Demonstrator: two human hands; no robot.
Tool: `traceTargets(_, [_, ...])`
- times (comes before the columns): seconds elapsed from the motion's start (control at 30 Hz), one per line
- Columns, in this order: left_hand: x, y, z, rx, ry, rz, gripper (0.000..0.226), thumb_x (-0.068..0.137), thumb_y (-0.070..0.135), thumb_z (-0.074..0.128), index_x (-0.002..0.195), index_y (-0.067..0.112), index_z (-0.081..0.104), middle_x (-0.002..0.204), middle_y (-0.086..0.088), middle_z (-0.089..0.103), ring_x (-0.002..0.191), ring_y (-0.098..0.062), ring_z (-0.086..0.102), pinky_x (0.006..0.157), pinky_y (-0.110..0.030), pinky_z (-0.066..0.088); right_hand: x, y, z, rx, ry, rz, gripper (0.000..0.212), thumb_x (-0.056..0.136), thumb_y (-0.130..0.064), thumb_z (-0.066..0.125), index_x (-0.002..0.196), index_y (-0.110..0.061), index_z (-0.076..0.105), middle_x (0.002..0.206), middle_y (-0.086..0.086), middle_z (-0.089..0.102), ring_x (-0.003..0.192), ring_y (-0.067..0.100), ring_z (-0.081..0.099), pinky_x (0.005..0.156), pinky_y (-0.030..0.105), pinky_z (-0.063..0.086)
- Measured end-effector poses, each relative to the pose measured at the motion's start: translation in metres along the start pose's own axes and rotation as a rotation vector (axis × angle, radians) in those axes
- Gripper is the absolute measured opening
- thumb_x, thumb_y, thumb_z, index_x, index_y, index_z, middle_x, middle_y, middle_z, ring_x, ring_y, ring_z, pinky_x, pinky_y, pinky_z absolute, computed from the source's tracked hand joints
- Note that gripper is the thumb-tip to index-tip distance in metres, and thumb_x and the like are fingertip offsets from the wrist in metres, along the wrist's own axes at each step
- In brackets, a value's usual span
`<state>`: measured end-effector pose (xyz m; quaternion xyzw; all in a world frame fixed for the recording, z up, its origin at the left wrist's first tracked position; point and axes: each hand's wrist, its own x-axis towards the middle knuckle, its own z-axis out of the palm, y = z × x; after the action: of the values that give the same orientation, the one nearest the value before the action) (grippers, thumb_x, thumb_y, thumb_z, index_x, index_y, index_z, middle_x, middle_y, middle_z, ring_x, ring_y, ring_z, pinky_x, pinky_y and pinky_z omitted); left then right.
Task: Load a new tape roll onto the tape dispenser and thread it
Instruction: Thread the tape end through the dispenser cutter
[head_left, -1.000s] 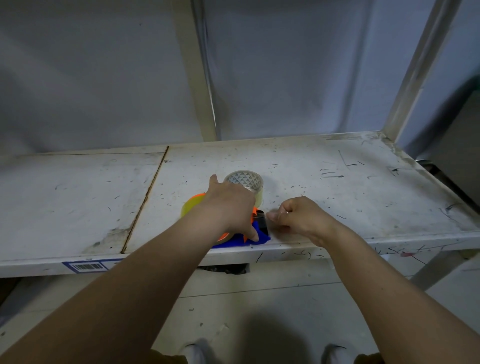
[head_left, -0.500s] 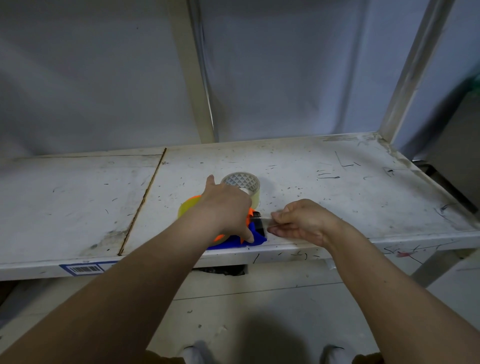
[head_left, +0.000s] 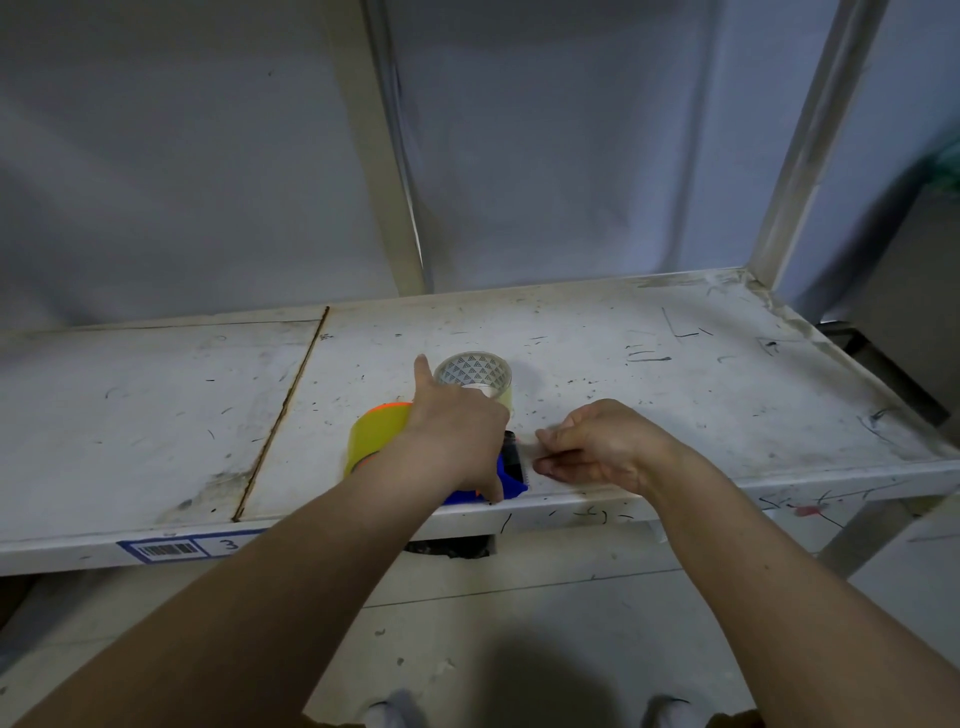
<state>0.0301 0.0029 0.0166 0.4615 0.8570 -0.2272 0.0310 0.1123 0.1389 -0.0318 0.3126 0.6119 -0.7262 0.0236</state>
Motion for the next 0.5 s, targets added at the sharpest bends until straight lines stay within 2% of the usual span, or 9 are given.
traceTargets(0.13, [-0.004, -0.001, 0.001, -0.014, 0.029, 0.008, 0.057, 0.071, 0.063, 0.063, 0.112, 0.026, 0.053, 0.103, 0.001, 0.064, 0.106, -0.024, 0.058, 0.111, -0.065, 0.005, -0.001, 0.002, 0.002, 0.035, -0.040, 0.005, 0.019, 0.086, 0.002, 0.059, 0.070, -0.002, 0.050, 0.081, 0.024, 0.066, 0.072, 0.028, 0.068, 0.062, 0.030, 0.060])
traceTargets(0.3, [-0.010, -0.006, 0.005, -0.075, 0.092, 0.014, 0.054, 0.070, 0.065, 0.062, 0.107, 0.028, 0.052, 0.089, 0.004, 0.062, 0.099, -0.023, 0.060, 0.112, -0.064, 0.004, 0.001, 0.002, 0.001, 0.108, -0.080, 0.044, 0.013, 0.088, 0.004, 0.056, 0.078, -0.001, 0.049, 0.084, 0.026, 0.068, 0.070, 0.028, 0.072, 0.059, 0.031, 0.060])
traceTargets(0.4, [-0.016, -0.012, 0.005, -0.109, 0.153, 0.002, 0.052, 0.071, 0.062, 0.060, 0.109, 0.029, 0.050, 0.083, 0.007, 0.060, 0.093, -0.020, 0.061, 0.113, -0.063, 0.003, 0.001, 0.001, 0.001, 0.094, -0.102, 0.029, 0.014, 0.089, -0.002, 0.056, 0.076, -0.003, 0.050, 0.086, 0.024, 0.069, 0.079, 0.031, 0.070, 0.068, 0.034, 0.060])
traceTargets(0.5, [-0.020, -0.023, 0.002, -0.148, 0.298, -0.072, 0.031, 0.078, 0.053, 0.053, 0.096, 0.028, 0.055, 0.074, 0.010, 0.061, 0.084, -0.017, 0.063, 0.115, -0.058, 0.006, -0.002, -0.003, -0.001, 0.084, -0.090, -0.014, 0.015, 0.089, -0.007, 0.058, 0.076, -0.005, 0.050, 0.096, 0.027, 0.068, 0.086, 0.035, 0.068, 0.076, 0.039, 0.058])
